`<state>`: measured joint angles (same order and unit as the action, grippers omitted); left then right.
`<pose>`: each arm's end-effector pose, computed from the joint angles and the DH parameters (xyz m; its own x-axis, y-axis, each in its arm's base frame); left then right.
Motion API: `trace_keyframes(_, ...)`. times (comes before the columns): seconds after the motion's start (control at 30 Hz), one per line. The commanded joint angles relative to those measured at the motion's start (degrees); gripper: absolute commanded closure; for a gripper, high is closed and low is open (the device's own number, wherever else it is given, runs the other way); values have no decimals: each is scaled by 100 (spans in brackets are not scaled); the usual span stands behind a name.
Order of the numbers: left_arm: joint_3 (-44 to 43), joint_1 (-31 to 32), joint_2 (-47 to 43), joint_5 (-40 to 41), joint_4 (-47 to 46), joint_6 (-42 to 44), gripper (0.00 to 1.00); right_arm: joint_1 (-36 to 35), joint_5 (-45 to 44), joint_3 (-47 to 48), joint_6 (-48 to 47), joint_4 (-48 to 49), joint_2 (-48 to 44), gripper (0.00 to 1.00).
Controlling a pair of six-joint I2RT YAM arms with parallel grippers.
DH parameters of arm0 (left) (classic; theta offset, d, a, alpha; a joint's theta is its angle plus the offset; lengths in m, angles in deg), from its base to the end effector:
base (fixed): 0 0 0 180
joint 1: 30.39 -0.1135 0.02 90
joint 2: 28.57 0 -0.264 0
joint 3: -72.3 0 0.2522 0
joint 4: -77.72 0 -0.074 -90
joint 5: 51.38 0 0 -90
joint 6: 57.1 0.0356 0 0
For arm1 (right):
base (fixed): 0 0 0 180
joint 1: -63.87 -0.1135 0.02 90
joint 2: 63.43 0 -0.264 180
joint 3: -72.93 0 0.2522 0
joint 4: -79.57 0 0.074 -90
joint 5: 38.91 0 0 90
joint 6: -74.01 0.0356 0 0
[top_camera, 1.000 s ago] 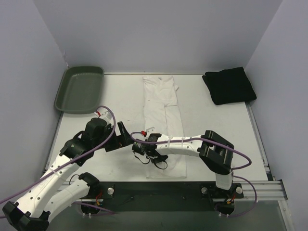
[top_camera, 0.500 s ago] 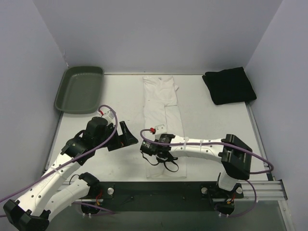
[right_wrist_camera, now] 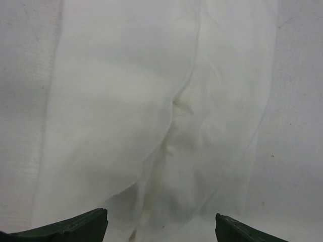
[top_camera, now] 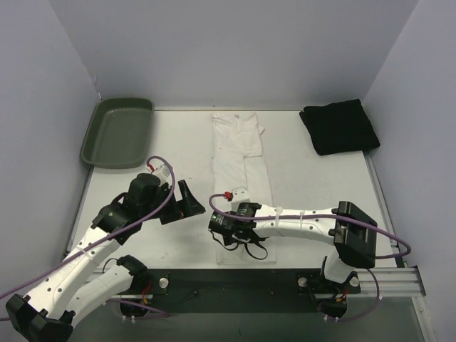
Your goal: Fold and stack the t-shirts
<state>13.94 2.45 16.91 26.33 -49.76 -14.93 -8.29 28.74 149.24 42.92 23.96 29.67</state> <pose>0.1341 -0.0956 0.2886 -0.8546 -0.3103 -0.4163 0.0509 0.7479 -0.6619 0.1073 0.2891 0.2023 -0.8746 -0.1322 -0.4665 -0.1864 0.9799 0.0718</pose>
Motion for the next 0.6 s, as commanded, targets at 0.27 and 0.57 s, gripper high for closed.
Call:
trace_keyframes(0.27,-58,-14,-179,104,-36,2,3,-219,38,1199,-346,247,797,13)
trace_keyframes(0.57,-93,-14,-170,113,-18,28,3,-167,11,909,-565,1142,1070,13)
